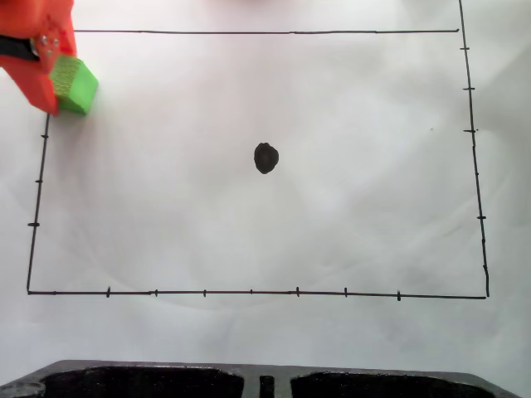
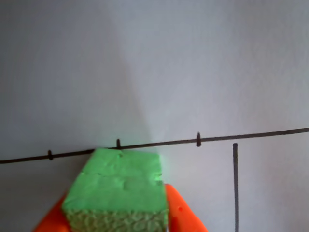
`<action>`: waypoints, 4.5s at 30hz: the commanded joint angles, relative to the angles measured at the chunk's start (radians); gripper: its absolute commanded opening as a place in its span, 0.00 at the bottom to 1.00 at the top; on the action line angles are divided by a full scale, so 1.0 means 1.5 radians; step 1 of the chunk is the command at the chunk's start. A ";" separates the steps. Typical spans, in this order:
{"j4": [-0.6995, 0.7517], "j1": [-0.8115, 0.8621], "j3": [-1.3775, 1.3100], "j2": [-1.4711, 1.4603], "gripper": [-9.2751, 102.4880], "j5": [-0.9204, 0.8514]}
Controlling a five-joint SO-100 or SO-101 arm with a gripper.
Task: Grasp the colored block, Place it on the black dot, and then return the arm to the default position.
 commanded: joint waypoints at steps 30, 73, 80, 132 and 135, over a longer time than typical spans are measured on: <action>0.165 -0.344 -0.145 0.047 0.17 0.252; 0.140 -0.603 -0.142 -0.084 0.20 0.337; 0.177 -0.599 -0.143 -0.056 0.30 0.345; 0.321 -0.358 0.382 1.035 0.08 0.114; 0.272 -0.360 0.417 1.035 0.08 0.152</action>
